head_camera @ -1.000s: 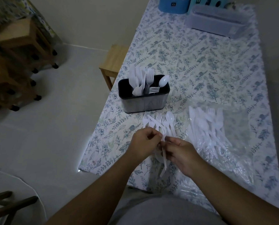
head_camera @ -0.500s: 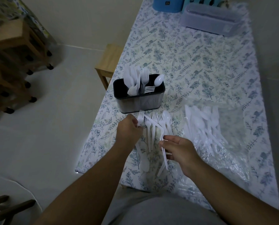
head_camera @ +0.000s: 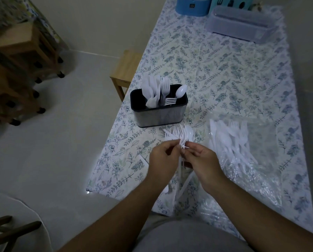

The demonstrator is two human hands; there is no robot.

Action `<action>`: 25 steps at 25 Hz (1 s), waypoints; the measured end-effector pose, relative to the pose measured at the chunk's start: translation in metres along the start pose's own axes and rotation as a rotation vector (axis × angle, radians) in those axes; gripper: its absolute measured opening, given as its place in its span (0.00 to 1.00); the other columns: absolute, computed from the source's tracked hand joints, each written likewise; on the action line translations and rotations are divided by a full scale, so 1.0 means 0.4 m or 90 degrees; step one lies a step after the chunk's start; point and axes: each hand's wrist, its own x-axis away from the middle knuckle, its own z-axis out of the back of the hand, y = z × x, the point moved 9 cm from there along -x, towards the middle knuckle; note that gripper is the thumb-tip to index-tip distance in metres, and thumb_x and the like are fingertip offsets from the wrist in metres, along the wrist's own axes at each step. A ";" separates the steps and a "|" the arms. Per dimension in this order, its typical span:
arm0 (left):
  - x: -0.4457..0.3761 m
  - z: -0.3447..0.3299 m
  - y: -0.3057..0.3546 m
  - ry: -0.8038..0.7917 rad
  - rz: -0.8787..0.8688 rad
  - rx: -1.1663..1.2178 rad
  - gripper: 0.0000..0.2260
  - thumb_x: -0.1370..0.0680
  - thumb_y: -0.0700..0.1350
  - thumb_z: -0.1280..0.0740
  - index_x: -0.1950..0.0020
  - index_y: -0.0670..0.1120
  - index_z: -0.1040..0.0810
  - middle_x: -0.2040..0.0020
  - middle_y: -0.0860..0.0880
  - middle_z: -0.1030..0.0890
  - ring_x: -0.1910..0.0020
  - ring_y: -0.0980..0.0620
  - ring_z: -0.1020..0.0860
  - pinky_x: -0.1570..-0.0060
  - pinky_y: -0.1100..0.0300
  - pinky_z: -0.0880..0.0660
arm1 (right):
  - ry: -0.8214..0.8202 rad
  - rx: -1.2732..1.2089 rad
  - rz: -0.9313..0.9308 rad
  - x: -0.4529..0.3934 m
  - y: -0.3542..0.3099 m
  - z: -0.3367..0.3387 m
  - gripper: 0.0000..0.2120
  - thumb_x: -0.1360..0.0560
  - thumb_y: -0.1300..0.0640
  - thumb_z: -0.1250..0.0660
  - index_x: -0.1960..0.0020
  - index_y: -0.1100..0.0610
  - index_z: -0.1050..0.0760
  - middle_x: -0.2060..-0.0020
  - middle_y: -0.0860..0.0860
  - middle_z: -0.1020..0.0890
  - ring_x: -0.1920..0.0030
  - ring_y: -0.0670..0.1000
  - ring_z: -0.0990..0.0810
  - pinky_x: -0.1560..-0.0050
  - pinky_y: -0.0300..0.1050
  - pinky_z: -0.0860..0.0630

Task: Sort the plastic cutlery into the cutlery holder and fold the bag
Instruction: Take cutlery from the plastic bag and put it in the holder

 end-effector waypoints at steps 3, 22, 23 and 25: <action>0.012 -0.018 -0.040 -0.039 0.068 0.010 0.12 0.21 0.37 0.35 0.45 0.48 0.14 0.52 0.50 0.13 0.57 0.57 0.16 0.53 0.60 0.18 | -0.014 -0.018 -0.049 0.005 0.033 0.011 0.09 0.25 0.65 0.27 0.49 0.54 0.18 0.58 0.55 0.11 0.58 0.53 0.12 0.57 0.46 0.16; -0.022 0.079 -0.071 0.038 0.108 -0.212 0.06 0.22 0.44 0.29 0.46 0.49 0.22 0.56 0.52 0.18 0.64 0.56 0.18 0.73 0.72 0.25 | 0.009 -0.026 -0.085 0.017 0.054 0.064 0.11 0.27 0.65 0.25 0.47 0.55 0.21 0.54 0.55 0.13 0.58 0.50 0.14 0.65 0.38 0.19; 0.005 0.060 -0.071 0.021 0.100 -0.183 0.06 0.22 0.45 0.28 0.45 0.50 0.21 0.56 0.53 0.17 0.62 0.54 0.17 0.68 0.68 0.21 | -0.003 -0.017 -0.082 0.016 0.053 0.053 0.12 0.26 0.64 0.25 0.45 0.55 0.21 0.53 0.54 0.13 0.56 0.50 0.14 0.63 0.38 0.19; 0.040 0.024 -0.072 0.010 0.086 -0.114 0.07 0.23 0.46 0.27 0.45 0.51 0.19 0.56 0.52 0.16 0.58 0.53 0.16 0.58 0.57 0.16 | -0.024 0.012 -0.075 0.013 0.056 0.033 0.13 0.26 0.61 0.25 0.42 0.55 0.20 0.50 0.53 0.13 0.52 0.51 0.14 0.55 0.43 0.17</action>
